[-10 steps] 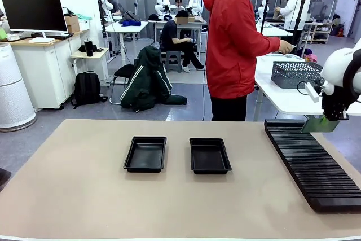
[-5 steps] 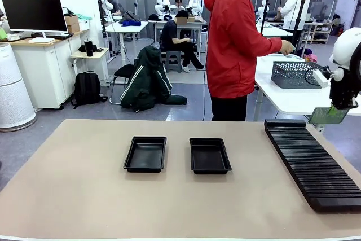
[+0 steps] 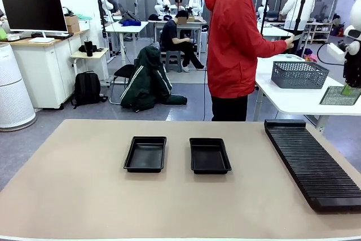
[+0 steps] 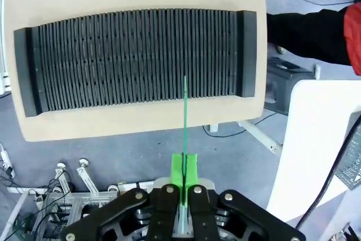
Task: Inspect and transfer BCBs to ESD trays.
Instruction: Pick up the Blank PCB from the PCB Rack and place it in the left ESD tray.
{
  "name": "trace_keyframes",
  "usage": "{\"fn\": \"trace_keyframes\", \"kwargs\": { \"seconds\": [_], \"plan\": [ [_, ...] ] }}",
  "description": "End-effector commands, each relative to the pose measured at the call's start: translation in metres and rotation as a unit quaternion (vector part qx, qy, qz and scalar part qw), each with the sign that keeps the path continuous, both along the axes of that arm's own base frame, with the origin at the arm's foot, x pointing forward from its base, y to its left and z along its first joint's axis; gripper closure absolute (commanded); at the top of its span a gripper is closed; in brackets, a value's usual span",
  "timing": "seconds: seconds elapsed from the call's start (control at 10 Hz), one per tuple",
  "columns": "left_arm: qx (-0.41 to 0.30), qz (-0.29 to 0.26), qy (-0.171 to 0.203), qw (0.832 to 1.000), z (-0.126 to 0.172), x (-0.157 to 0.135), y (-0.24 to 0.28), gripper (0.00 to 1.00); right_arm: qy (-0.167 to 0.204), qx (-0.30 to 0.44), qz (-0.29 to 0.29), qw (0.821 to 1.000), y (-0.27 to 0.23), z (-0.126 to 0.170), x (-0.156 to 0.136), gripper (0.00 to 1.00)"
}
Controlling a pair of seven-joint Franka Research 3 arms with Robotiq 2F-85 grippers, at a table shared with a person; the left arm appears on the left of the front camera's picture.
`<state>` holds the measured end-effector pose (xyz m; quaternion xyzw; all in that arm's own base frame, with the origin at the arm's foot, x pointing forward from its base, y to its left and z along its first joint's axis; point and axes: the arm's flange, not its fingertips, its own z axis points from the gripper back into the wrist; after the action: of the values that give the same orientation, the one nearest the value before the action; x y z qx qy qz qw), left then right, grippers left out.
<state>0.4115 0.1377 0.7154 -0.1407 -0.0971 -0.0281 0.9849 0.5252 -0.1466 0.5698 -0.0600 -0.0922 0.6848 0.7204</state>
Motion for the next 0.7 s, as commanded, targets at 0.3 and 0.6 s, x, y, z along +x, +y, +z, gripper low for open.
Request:
{"fn": "trace_keyframes", "kwargs": {
  "seconds": [0.3, 0.6],
  "plan": [
    [0.001, 0.001, 0.001, 1.000, 0.000, 0.000, 0.000, 0.00, 0.001, 0.003, -0.001, 1.000, -0.003, 0.003, 0.003, 0.98],
    [0.001, 0.001, 0.001, 1.000, 0.000, 0.000, 0.000, 0.00, 0.001, 0.003, -0.001, 1.000, -0.003, 0.003, 0.003, 0.98]
  ]
}}
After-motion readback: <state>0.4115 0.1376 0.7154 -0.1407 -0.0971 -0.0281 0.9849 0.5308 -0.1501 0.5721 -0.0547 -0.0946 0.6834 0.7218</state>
